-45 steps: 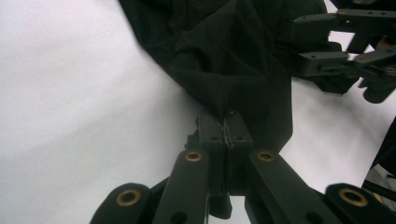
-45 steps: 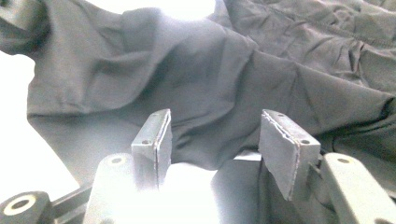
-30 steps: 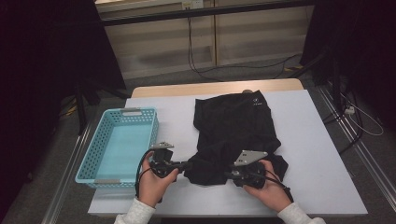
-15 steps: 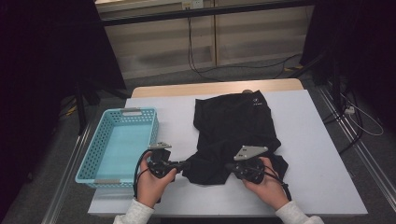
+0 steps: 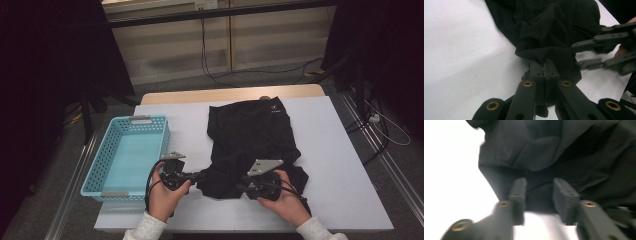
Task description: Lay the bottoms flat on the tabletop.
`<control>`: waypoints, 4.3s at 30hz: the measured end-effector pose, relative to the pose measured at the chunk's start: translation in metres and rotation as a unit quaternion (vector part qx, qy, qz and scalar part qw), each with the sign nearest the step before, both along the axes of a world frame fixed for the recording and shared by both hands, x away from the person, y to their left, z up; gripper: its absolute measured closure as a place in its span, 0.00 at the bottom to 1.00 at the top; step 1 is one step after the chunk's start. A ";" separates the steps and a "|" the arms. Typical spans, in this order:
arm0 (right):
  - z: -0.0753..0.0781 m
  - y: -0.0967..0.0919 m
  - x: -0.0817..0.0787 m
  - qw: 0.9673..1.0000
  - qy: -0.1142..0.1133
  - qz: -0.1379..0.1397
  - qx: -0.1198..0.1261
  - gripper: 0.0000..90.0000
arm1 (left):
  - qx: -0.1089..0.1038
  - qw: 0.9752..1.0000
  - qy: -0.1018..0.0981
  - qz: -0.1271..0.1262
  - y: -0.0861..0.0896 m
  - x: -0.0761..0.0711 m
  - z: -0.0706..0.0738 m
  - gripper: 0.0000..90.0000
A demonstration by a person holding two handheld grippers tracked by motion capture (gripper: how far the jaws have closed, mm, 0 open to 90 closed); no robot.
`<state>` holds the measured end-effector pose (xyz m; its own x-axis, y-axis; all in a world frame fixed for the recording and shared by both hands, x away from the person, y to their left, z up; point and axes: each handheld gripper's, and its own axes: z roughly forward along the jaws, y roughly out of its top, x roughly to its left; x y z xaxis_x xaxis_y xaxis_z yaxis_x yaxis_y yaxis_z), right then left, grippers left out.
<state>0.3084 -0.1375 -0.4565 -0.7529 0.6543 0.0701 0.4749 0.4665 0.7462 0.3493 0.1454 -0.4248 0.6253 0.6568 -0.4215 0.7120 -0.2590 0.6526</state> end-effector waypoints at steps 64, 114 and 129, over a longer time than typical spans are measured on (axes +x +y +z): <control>-0.001 -0.007 0.013 1.000 0.005 -0.029 0.010 0.76 | 0.013 1.000 -0.004 0.028 0.002 0.005 -0.008 0.98; -0.001 -0.021 0.004 0.998 0.049 -0.025 0.009 0.99 | 0.018 1.000 -0.013 0.021 -0.005 0.000 -0.008 0.80; 0.012 -0.015 -0.003 0.999 0.001 -0.026 0.024 0.65 | 0.028 0.998 -0.055 0.024 -0.006 0.006 -0.011 0.42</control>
<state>0.3055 -0.1528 -0.4446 -0.7183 0.6880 0.1039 0.4992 0.4055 0.7658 0.3555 0.1397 -0.4353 0.6332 0.7072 -0.3145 0.6494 -0.2644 0.7130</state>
